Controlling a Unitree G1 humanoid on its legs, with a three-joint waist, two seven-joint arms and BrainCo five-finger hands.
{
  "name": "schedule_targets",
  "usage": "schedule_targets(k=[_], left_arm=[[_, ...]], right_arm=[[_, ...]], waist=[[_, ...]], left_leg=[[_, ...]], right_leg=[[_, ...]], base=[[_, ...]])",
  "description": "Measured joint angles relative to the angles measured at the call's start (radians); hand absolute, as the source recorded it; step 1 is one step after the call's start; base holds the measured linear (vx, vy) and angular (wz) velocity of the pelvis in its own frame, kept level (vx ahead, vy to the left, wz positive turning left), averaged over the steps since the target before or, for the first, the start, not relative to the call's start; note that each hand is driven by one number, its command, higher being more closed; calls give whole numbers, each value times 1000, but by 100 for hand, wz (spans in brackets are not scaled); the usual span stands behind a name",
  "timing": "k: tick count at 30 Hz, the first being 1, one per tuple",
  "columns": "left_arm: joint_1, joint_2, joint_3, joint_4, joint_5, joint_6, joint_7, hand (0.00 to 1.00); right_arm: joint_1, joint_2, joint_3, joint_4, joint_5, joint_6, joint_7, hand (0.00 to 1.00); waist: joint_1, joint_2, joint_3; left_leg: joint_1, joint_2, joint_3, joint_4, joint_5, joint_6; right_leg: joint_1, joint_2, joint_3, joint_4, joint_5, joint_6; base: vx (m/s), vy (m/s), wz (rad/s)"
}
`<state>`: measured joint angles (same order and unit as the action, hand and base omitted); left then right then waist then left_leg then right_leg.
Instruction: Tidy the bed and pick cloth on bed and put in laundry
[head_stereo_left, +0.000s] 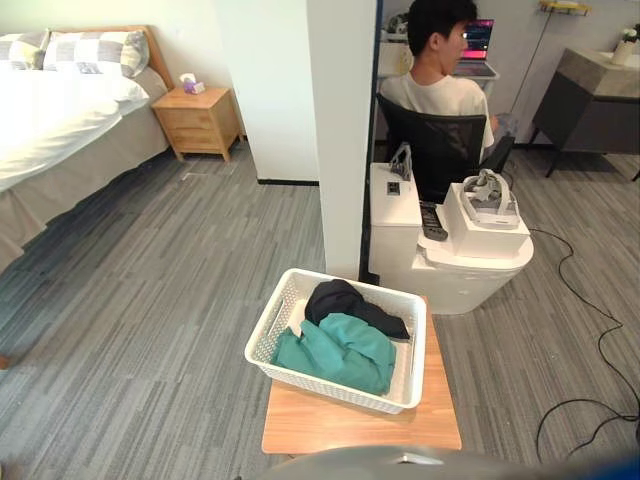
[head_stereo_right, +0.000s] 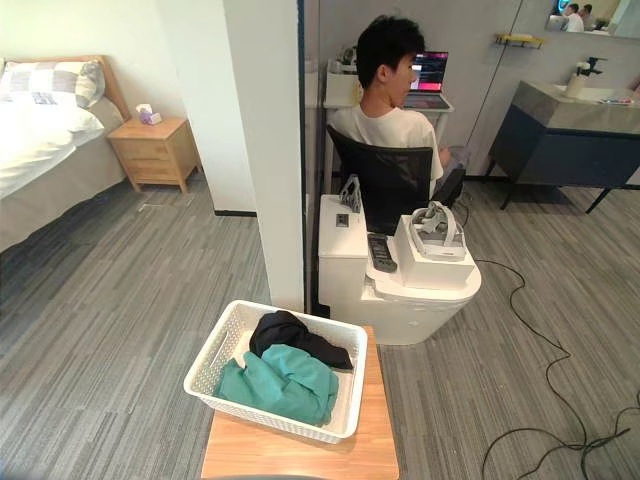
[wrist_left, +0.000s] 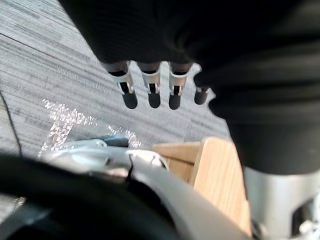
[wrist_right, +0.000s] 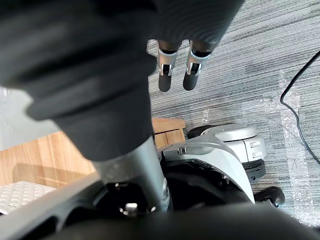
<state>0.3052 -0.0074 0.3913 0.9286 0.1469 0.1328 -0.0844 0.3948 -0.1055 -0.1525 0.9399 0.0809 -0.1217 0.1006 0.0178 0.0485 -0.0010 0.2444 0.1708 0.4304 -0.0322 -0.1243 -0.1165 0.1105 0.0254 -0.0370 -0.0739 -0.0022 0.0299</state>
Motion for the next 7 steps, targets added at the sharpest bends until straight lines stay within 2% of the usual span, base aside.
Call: schedule_targets(k=[3,7], left_arm=[[-8,8,-27,1,-6,15,-1,0],[-13,16,-72,2,-13,6,-2,0]], right_arm=[[3,-8,13,0,1,-25,-12,0],[4,-22,38,0,3,-48,-26,0]], waist=[[0,5,-2],[0,11,0]], left_leg=[[-1,7,2,0,0,-3],[-4,11,5,0,1,-4]], right_leg=[[1,8,1,-6,2,-7],[3,13,4,-19,7,-15]], base=[[-4,-49,-2],[-11,-44,-2]])
